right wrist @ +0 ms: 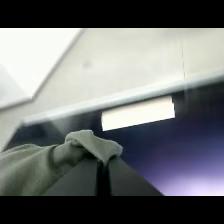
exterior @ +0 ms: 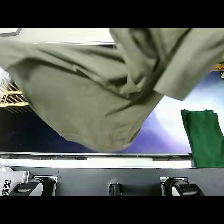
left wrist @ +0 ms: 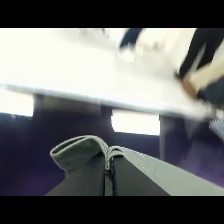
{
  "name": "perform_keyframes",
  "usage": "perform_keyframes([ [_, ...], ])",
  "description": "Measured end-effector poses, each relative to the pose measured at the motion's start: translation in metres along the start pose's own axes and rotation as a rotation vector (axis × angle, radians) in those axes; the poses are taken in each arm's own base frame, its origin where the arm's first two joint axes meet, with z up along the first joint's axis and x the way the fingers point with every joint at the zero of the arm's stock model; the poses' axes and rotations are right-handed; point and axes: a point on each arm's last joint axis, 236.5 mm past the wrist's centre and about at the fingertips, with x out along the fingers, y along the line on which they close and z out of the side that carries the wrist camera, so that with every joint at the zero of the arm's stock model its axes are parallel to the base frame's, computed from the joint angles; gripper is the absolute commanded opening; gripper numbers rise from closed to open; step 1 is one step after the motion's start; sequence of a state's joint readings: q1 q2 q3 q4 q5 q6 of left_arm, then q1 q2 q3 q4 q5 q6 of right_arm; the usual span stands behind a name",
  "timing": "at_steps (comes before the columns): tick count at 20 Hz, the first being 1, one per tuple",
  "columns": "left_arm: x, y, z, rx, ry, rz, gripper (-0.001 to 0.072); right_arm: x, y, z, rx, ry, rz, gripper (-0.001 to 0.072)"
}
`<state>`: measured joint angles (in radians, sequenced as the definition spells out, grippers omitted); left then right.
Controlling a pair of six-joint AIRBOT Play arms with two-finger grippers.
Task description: Fold the clothes and pants, and hang the long-sleeved shirts on hangers.
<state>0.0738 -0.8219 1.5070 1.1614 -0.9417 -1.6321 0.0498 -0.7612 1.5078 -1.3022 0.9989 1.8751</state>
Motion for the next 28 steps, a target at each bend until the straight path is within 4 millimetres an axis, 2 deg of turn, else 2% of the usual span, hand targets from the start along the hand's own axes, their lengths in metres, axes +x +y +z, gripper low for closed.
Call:
perform_keyframes([
  [2, 0.041, 0.015, -0.040, -0.072, 0.143, -0.004, 0.0018, 0.059, -0.026, -0.043, 0.087, 0.192, -0.056, 0.0031],
  [4, 0.085, 0.033, -0.091, -0.145, 0.300, 0.004, 0.0018, 0.118, -0.052, -0.094, 0.179, 0.379, -0.100, 0.0031],
  [8, 0.161, 0.072, -0.204, -0.261, 0.597, 0.051, 0.0018, 0.219, -0.101, -0.196, 0.381, 0.635, -0.158, 0.0032],
  [11, 0.199, 0.100, -0.284, -0.331, 0.766, 0.100, 0.0018, 0.273, -0.123, -0.255, 0.531, 0.711, -0.157, 0.0033],
  [12, 0.207, 0.107, -0.306, -0.354, 0.810, 0.113, 0.0018, 0.285, -0.128, -0.268, 0.566, 0.717, -0.151, 0.0036],
  [13, 0.213, 0.112, -0.324, -0.373, 0.843, 0.122, 0.0018, 0.296, -0.133, -0.278, 0.597, 0.716, -0.146, 0.0088],
  [15, 0.219, 0.119, -0.350, -0.402, 0.893, 0.131, 0.0018, 0.310, -0.140, -0.288, 0.633, 0.702, -0.144, 0.0095],
  [16, 0.222, 0.120, -0.358, -0.408, 0.907, 0.131, 0.0018, 0.313, -0.143, -0.290, 0.644, 0.700, -0.144, 0.0112],
  [17, 0.223, 0.122, -0.363, -0.411, 0.916, 0.132, 0.0018, 0.313, -0.145, -0.289, 0.654, 0.698, -0.141, 0.0230],
  [18, 0.224, 0.123, -0.367, -0.410, 0.924, 0.130, 0.0018, 0.311, -0.148, -0.285, 0.649, 0.700, -0.134, 0.0387],
  [19, 0.225, 0.122, -0.367, -0.411, 0.924, 0.126, 0.0018, 0.305, -0.150, -0.279, 0.631, 0.706, -0.124, 0.0411],
  [21, 0.227, 0.122, -0.367, -0.404, 0.928, 0.119, 0.0018, 0.284, -0.156, -0.259, 0.574, 0.726, -0.101, 0.0411],
  [24, 0.228, 0.119, -0.361, -0.386, 0.929, 0.099, 0.0019, 0.229, -0.176, -0.237, 0.452, 0.787, -0.121, 0.0417],
  [26, 0.228, 0.117, -0.358, -0.378, 0.931, 0.089, 0.0019, 0.187, -0.187, -0.235, 0.408, 0.818, -0.152, 0.0427],
  [28, 0.226, 0.115, -0.358, -0.373, 0.941, 0.083, 0.0019, 0.148, -0.189, -0.255, 0.418, 0.854, -0.178, 0.0461],
])
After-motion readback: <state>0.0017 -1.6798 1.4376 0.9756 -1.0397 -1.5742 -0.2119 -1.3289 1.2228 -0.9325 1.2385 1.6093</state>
